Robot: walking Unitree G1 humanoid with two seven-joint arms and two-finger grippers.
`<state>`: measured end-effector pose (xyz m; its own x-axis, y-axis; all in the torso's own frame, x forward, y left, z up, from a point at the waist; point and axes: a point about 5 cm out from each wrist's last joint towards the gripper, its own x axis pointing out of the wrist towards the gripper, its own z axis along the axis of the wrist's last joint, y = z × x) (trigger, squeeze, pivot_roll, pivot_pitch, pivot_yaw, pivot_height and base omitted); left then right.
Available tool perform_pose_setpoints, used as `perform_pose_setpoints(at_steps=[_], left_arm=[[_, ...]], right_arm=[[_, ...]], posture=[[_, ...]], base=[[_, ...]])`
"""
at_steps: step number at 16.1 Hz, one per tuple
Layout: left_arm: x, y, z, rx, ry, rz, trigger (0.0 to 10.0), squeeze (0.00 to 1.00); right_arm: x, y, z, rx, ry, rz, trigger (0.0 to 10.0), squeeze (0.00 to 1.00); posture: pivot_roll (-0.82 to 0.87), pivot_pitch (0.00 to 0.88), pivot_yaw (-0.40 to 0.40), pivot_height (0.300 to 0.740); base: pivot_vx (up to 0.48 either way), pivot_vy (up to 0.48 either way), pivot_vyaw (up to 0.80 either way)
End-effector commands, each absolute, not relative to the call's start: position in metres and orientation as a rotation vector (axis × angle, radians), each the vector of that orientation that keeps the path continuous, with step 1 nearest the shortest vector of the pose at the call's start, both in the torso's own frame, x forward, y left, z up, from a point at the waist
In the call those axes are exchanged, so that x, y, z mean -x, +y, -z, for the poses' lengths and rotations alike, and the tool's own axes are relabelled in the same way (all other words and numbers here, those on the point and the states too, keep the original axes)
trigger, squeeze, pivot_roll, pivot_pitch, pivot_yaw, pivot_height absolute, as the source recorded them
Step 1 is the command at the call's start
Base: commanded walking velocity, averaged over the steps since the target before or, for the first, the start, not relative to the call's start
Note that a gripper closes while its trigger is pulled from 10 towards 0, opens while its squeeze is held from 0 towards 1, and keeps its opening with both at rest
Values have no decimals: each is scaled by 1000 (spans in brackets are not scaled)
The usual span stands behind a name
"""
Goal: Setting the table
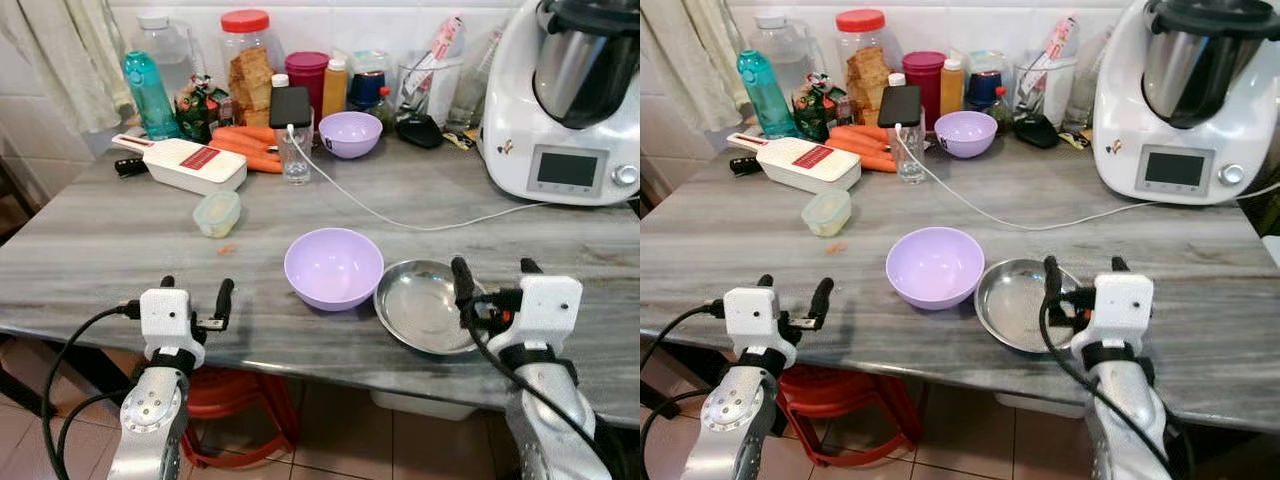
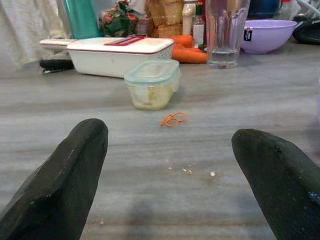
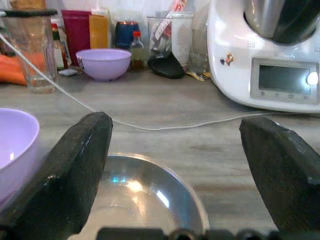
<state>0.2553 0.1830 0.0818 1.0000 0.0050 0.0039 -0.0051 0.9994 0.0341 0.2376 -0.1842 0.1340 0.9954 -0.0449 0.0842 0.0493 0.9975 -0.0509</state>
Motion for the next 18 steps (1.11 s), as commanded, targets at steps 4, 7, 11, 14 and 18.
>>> perform_pose_setpoints(at_steps=[4,7,11,14,18], left_arm=[[-259,184,-85,-56,-8,-16,10000,0],[-258,182,-85,-52,-4,-10,10000,0],[-258,183,-85,-56,3,-13,10000,0],[-258,183,-85,-54,5,-11,10000,0],[-260,182,-85,-54,4,-5,10000,0]], right_arm=[[-232,-180,-136,42,-99,34,10000,0],[-235,-182,-137,39,-100,34,10000,0],[-240,-179,-139,49,-110,15,10000,0],[-245,-179,-141,47,-119,18,10000,0],[-251,-187,-141,-18,-94,101,10000,0]], posture=[[-80,0,57,740],[-75,0,53,740],[-68,0,47,740],[-67,0,47,740],[-68,0,49,740]], base=[[0,0,-602],[0,0,-350],[-217,0,0],[-311,0,0],[-313,0,0]])
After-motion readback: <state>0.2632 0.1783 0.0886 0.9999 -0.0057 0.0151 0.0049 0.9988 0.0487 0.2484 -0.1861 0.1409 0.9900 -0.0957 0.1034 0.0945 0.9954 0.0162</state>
